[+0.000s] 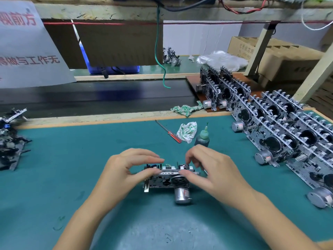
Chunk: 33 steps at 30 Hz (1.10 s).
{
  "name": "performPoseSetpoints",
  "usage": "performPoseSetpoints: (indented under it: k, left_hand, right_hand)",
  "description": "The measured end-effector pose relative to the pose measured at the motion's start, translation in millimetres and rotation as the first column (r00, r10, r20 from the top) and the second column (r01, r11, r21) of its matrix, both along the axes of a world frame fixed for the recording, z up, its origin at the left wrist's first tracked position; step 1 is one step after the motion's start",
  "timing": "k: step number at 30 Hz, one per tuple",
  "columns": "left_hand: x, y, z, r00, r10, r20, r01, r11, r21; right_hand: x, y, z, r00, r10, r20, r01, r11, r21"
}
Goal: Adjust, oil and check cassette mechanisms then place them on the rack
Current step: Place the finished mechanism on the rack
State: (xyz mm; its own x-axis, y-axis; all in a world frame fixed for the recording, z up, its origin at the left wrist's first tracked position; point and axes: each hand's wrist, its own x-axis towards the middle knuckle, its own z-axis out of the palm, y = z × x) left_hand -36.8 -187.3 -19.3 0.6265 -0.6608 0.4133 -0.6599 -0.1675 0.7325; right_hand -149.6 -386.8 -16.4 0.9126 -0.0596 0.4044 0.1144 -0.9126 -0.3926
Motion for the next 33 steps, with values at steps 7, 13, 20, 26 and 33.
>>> performPoseSetpoints:
  k: [7,13,20,26,33]
  left_hand:
    - [-5.7,7.6,2.4,0.981,0.096,0.169,-0.104,0.994,0.044]
    - [-9.8,-0.1,10.1,0.976,0.041,0.212,-0.050,0.998,0.038]
    - [-30.3,-72.4,38.3,0.949,-0.162,0.271,0.165,0.986,0.013]
    - [-64.5,-166.8,41.0,0.876,-0.390,0.285,0.336,0.916,0.220]
    - [-98.4,-229.7,28.6,0.726,-0.598,0.340,0.460,0.790,0.406]
  right_hand:
    - [20.7,8.2,17.0,0.987,0.158,-0.025,-0.156,0.922,-0.355]
    - [8.3,2.0,21.7,0.984,0.176,-0.017,-0.169,0.908,-0.384]
    - [-58.9,-36.3,37.9,0.988,-0.069,0.139,0.095,0.978,-0.187]
    - [-119.7,-83.1,35.1,0.920,-0.369,0.130,0.382,0.920,-0.090]
    - [-159.8,-117.4,25.7,0.749,-0.641,0.167,0.662,0.734,-0.153]
